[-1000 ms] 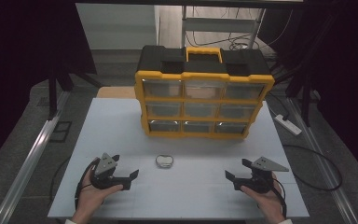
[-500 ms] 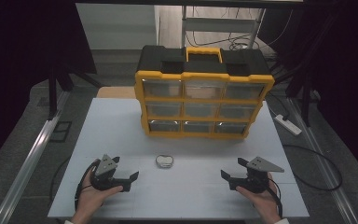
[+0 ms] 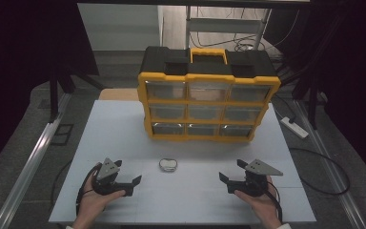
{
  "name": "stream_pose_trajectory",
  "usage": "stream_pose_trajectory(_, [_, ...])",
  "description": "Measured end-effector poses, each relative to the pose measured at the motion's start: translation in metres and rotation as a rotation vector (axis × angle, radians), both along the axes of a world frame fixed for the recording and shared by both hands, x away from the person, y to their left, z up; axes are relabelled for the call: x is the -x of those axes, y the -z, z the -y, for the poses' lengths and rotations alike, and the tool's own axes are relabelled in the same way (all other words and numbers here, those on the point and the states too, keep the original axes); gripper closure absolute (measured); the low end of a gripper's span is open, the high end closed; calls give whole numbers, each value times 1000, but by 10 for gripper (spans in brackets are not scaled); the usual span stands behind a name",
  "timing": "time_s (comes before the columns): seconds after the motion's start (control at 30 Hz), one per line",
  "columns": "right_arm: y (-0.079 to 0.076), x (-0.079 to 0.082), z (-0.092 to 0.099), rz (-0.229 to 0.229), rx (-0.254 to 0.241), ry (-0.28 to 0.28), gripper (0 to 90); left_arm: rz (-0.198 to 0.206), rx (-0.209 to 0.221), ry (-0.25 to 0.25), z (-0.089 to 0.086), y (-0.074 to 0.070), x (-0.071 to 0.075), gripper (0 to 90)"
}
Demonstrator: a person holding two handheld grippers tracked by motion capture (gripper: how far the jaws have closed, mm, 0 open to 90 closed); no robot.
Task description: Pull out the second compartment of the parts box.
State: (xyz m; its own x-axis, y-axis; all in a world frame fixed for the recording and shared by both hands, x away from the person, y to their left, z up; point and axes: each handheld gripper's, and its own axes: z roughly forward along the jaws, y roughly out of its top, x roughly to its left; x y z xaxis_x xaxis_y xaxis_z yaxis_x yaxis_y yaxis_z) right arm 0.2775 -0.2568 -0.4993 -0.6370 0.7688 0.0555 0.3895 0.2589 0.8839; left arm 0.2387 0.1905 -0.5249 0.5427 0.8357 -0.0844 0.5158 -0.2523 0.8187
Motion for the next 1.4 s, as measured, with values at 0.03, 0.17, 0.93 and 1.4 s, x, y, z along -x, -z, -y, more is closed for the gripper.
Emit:
stream_pose_trajectory(0.03, [0, 0, -1, -3, -2, -1, 120, -2, -1, 0, 0, 0, 0, 67])
stream_pose_trajectory(0.17, [0, -1, -5, 9, 13, -5, 120, -2, 0, -2, -1, 0, 0, 67])
stream_pose_trajectory(0.93, [6, 0, -34, 36, 63, -38, 121, -6, -5, 1, 1, 1, -1, 64])
stream_pose_trajectory(1.4, [5, -1, -36, 73, 127, -56, 127, -6, -6, 8, 2, 1, 0, 64])
